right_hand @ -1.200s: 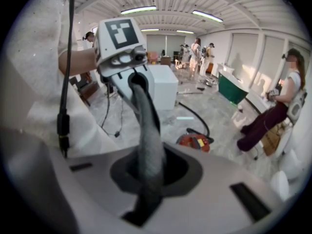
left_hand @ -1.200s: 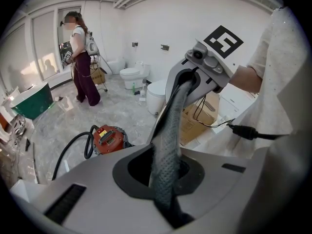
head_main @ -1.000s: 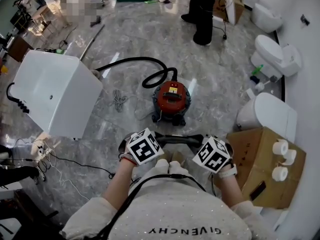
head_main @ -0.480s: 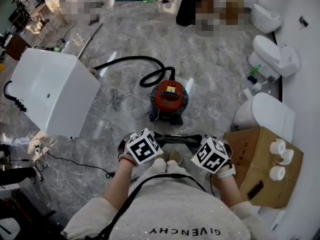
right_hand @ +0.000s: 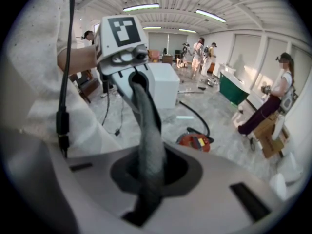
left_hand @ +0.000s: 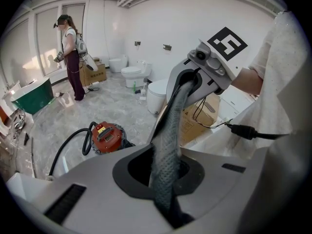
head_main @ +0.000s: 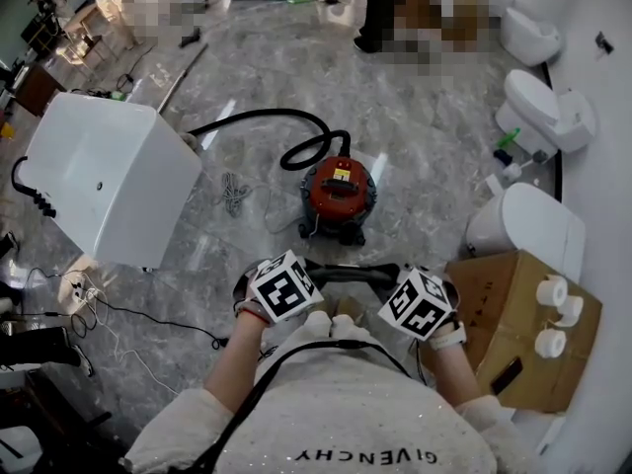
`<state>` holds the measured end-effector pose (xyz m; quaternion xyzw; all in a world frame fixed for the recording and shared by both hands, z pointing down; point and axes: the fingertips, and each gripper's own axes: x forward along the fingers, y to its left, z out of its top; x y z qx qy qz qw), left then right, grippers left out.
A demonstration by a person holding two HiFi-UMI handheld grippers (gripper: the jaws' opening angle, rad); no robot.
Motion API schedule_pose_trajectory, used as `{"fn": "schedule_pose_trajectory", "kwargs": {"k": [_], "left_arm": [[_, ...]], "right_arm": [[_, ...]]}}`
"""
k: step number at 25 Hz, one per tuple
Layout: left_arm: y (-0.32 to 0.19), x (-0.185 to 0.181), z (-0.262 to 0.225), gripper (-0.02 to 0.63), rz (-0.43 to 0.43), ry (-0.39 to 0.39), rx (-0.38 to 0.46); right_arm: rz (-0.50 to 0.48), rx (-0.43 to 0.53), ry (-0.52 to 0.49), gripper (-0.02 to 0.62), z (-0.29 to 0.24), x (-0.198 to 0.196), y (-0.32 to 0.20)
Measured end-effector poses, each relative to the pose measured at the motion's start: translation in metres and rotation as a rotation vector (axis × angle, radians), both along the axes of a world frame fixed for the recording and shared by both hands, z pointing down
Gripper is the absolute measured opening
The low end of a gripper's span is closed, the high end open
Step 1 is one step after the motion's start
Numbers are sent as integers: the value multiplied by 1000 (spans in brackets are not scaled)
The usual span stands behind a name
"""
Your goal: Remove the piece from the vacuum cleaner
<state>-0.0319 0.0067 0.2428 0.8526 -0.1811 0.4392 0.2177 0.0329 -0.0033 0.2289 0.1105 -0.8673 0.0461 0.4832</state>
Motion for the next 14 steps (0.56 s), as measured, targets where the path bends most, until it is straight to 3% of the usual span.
{"fn": "schedule_pose_trajectory", "kwargs": {"k": [14], "left_arm": [[-7, -1, -4, 35, 8, -5, -1]], "right_arm": [[-11, -4, 3, 37, -4, -1, -5]]}}
